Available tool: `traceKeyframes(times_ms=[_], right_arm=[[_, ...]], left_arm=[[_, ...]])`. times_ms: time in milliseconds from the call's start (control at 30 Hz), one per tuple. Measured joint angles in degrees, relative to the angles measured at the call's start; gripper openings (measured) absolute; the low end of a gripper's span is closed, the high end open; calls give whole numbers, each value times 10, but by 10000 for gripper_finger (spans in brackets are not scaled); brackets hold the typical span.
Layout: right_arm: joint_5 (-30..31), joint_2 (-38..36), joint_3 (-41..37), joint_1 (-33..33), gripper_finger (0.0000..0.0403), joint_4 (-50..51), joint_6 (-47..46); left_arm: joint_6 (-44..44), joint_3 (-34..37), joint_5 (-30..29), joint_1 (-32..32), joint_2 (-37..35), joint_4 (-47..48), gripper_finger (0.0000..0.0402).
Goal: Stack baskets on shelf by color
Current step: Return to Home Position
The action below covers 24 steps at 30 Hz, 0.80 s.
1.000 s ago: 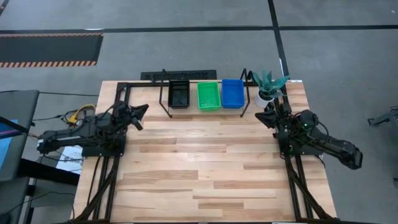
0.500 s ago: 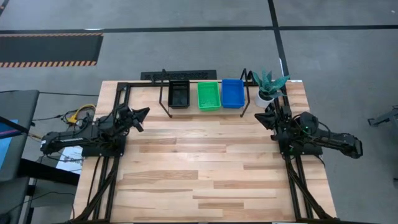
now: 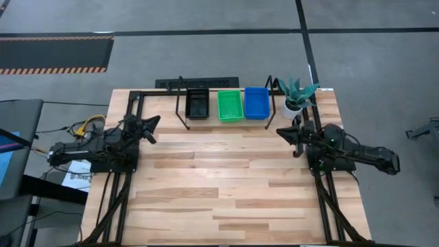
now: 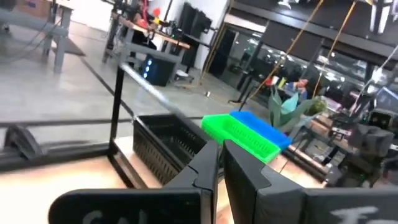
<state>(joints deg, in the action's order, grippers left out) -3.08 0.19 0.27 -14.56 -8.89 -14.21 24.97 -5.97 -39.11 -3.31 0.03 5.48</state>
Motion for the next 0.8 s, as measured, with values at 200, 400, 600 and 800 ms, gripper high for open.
traceKeyframes(times_ms=[200,400,600,800], right_arm=[[-133,0,0,-51,53,-1,-32],[-160,0,0,-74,53,40,-87],[-150,2,0,-74,53,45,-154],[-192,0,0,-66,53,-15,-111]], left_arm=[[-19,-69,17,0,1,118,13],[-5,-87,2,0,3,239,13],[54,-87,-1,0,3,260,13],[26,-87,90,0,3,271,13]])
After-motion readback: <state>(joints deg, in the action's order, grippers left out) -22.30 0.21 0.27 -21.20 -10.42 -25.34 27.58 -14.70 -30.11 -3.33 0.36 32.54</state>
